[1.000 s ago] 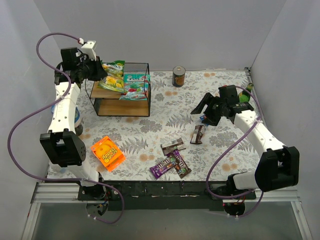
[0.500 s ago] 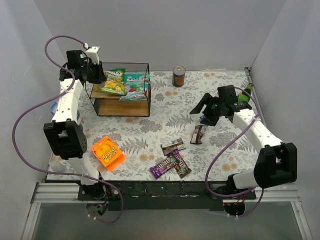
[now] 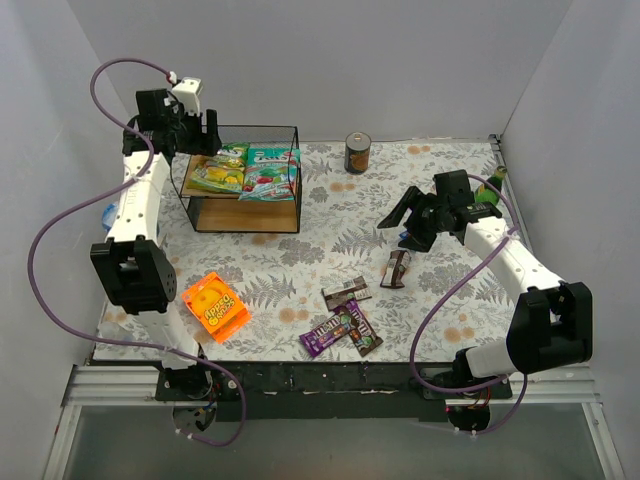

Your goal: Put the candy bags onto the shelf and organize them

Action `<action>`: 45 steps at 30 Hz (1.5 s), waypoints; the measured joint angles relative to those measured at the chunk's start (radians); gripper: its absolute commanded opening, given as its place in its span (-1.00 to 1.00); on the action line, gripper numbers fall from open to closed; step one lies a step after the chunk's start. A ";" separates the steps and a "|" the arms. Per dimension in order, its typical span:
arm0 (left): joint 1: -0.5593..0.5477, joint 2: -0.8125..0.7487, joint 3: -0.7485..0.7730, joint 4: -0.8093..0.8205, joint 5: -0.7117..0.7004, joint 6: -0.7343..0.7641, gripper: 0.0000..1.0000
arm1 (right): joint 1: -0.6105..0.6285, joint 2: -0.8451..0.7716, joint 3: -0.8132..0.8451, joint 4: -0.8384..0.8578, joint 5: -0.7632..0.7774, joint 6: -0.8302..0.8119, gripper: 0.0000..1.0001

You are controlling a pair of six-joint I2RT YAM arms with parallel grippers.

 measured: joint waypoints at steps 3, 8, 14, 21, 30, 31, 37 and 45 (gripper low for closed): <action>-0.008 -0.016 0.000 0.024 0.006 -0.029 0.20 | 0.000 0.000 0.000 0.005 -0.001 0.003 0.62; -0.022 -0.082 -0.076 0.121 0.029 -0.117 -0.20 | 0.000 0.000 0.000 0.011 -0.006 0.009 0.61; -0.113 -0.139 -0.256 0.211 -0.066 -0.227 -0.64 | 0.000 0.000 -0.004 0.027 -0.009 0.016 0.59; -0.217 -0.129 -0.359 0.248 -0.227 -0.351 -0.65 | 0.000 0.000 -0.035 0.043 -0.023 0.021 0.58; -0.206 -0.134 -0.381 0.303 -0.277 -0.444 -0.30 | 0.000 -0.010 -0.050 0.051 -0.026 0.019 0.61; -0.209 -0.142 -0.382 0.303 -0.272 -0.455 -0.20 | 0.000 -0.011 -0.049 0.050 -0.026 0.018 0.62; -0.216 -0.320 -0.454 0.292 -0.208 -0.529 0.49 | 0.000 -0.012 -0.049 0.034 -0.020 -0.031 0.73; -0.239 -0.718 -0.743 0.329 0.076 -0.609 0.80 | 0.000 -0.007 -0.046 -0.015 -0.026 -0.123 0.75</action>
